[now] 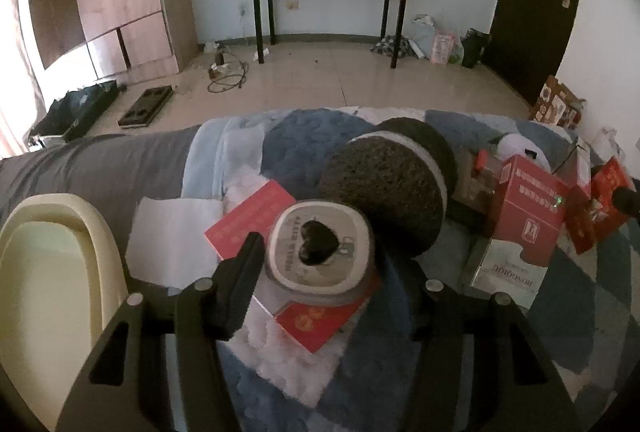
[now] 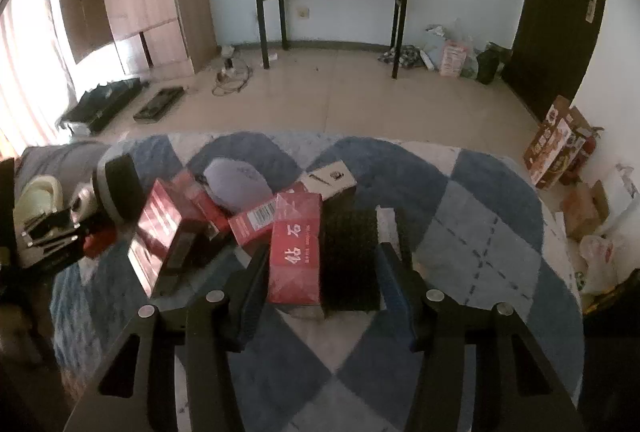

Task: Organize rigid objects
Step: 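Grasp the white heart container with left tool while right tool grasps a red box, then carry both items into the cream basin and open both tools, then grasp the red-and-white card box with left tool while right tool grasps the grey roll, then carry both items into the cream basin and release them, then grasp the second grey roll with left tool while right tool grasps a red box, then lower both items into the cream basin and open both tools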

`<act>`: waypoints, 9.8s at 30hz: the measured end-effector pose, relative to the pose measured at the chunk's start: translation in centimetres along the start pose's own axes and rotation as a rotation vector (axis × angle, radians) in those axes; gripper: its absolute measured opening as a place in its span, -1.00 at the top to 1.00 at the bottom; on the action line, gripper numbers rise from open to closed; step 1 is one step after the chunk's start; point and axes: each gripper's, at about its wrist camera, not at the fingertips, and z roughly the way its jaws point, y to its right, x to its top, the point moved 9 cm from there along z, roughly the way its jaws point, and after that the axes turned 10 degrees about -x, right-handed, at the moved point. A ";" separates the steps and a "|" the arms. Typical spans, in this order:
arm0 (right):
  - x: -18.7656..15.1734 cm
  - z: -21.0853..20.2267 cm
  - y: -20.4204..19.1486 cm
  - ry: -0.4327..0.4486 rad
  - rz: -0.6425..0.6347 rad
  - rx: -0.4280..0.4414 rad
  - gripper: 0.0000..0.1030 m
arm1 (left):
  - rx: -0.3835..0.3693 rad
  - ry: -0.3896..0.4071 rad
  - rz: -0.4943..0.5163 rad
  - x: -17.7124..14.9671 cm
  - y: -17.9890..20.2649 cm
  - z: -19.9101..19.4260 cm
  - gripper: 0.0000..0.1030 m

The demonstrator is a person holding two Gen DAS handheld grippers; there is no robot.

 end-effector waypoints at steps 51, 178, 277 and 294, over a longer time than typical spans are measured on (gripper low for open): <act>0.0 -12.8 -26.6 0.229 -0.274 0.781 0.58 | 0.484 0.151 -0.593 -8.1 -26.7 -18.3 0.02; 3.1 -4.2 -46.0 0.085 -0.776 0.595 0.07 | 0.368 0.180 -0.706 -8.7 -28.4 -13.9 -0.17; 3.4 8.8 -0.9 -0.086 -0.293 0.019 -0.64 | -0.259 0.292 -0.050 4.9 1.5 -0.3 -0.18; 6.0 -7.8 -8.6 0.232 -0.306 0.337 -0.10 | 0.185 0.579 -0.174 5.5 -11.4 -18.7 -0.14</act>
